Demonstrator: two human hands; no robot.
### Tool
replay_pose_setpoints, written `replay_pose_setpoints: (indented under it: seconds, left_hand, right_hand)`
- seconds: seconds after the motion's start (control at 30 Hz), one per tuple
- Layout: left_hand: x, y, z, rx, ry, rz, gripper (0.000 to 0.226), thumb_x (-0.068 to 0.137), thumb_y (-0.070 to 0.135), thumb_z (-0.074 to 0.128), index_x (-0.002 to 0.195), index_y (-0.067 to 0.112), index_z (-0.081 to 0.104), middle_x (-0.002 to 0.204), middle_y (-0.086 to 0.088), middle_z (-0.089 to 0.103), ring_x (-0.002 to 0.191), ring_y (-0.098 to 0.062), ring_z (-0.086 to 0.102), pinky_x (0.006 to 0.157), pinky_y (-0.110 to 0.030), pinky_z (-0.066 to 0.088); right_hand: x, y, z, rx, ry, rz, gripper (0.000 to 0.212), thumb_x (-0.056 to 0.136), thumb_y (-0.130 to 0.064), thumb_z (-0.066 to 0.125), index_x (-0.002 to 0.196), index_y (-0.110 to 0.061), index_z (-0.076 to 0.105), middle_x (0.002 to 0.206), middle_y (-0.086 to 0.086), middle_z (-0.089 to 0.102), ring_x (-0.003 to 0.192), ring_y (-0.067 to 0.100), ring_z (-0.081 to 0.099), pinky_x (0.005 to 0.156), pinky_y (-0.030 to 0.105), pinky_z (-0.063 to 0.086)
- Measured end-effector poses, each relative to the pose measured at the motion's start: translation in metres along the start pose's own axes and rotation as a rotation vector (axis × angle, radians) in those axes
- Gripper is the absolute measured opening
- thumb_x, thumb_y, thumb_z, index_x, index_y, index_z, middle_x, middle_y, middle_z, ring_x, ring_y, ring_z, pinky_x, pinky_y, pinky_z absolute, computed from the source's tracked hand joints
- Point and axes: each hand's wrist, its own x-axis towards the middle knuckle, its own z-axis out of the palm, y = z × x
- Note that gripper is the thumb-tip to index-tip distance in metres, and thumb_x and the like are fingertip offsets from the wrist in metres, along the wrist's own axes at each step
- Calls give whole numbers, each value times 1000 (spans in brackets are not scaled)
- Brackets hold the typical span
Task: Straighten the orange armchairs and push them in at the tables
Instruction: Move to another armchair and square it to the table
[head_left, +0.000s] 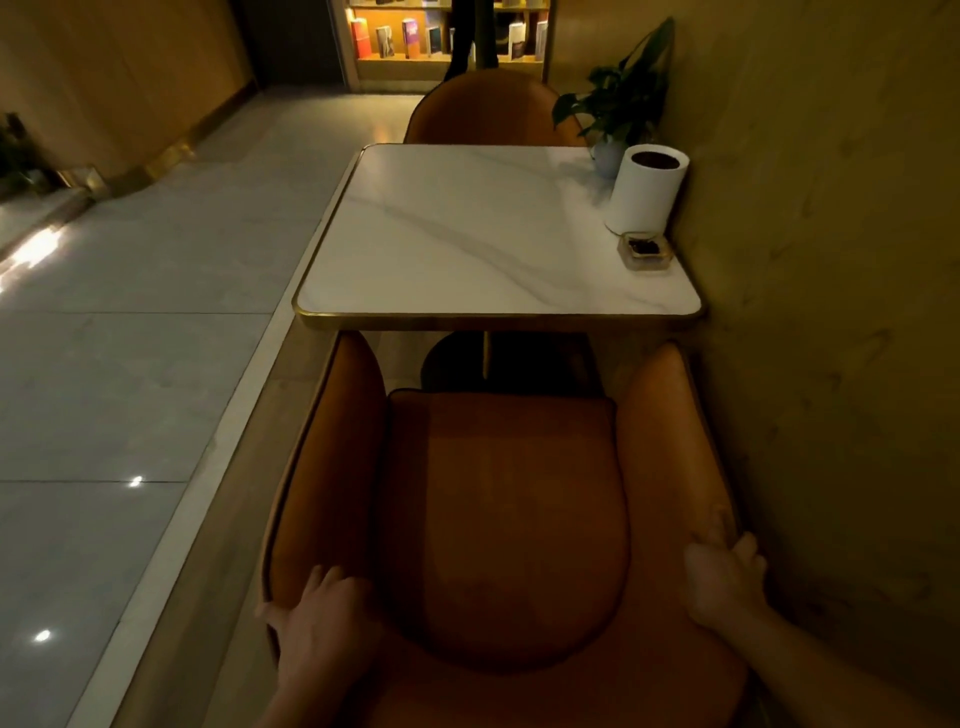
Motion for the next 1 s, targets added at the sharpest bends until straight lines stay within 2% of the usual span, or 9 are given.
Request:
replay_pose_setpoints:
  seconds: [0.13,0.33,0.43,0.5,0.57,0.67,0.8,0.93,1.0]
  left_hand:
    - [-4,2,0,32,-1,-5,14,87,32,53,97,32,63,114,10,48,129,-16,36,105,-78,14]
    - [-4,7,0,65,-55,-57,22,89,29,51,106,31,65,134,0,51,147,-28,23,106,-80,4]
    - [-3,9,4,96,-32,-78,18,89,31,52,101,32,66,128,1,56,145,-28,26,106,-80,5]
    - [-3,9,5,84,-27,-77,16,89,32,54,100,32,65,128,1,57,146,-27,26,107,-78,5]
    - [-3,6,4,75,-32,-66,13,87,32,54,95,32,65,127,1,57,145,-27,28,108,-77,7]
    - [-2,4,0,61,-56,-44,12,87,33,52,91,31,63,130,1,55,147,-26,25,108,-77,5]
    - [2,5,-4,62,-92,-13,10,88,32,51,94,33,59,134,2,51,149,-26,20,108,-78,6]
    - [7,7,-3,54,-45,-15,14,87,27,54,98,33,61,133,1,46,146,-27,19,106,-79,13]
    - [11,7,-2,43,-19,-15,19,87,26,55,103,34,62,138,1,42,146,-26,16,105,-78,16]
  right_hand:
    - [-1,5,-4,-45,-20,-20,27,91,-40,54,113,-29,62,164,11,-8,140,46,15,115,50,24]
    - [-4,9,-4,-64,-56,-37,36,92,-41,49,124,-30,61,164,7,-4,144,49,7,116,51,26]
    - [-2,13,2,-51,-63,-28,60,90,-50,41,146,-30,38,163,8,-4,143,48,7,114,53,28]
    - [-6,12,3,22,-78,37,69,89,-54,44,152,-33,23,163,6,-11,140,47,16,106,54,39]
    - [-10,9,0,81,-92,91,71,92,-51,50,153,-37,17,161,4,-21,133,45,27,95,51,45]
    - [-12,2,-6,78,-93,99,65,95,-40,51,152,-37,20,161,6,-22,131,46,29,92,49,47]
    - [-11,2,-6,75,-85,92,58,92,-36,56,146,-37,34,163,6,-16,130,47,29,89,48,48]
    - [-8,1,-7,53,-74,81,63,91,-34,57,147,-41,29,162,8,-16,125,44,33,84,45,50]
    - [-5,1,-11,45,-67,84,60,91,-33,56,146,-40,32,162,8,-16,125,44,34,84,44,49]
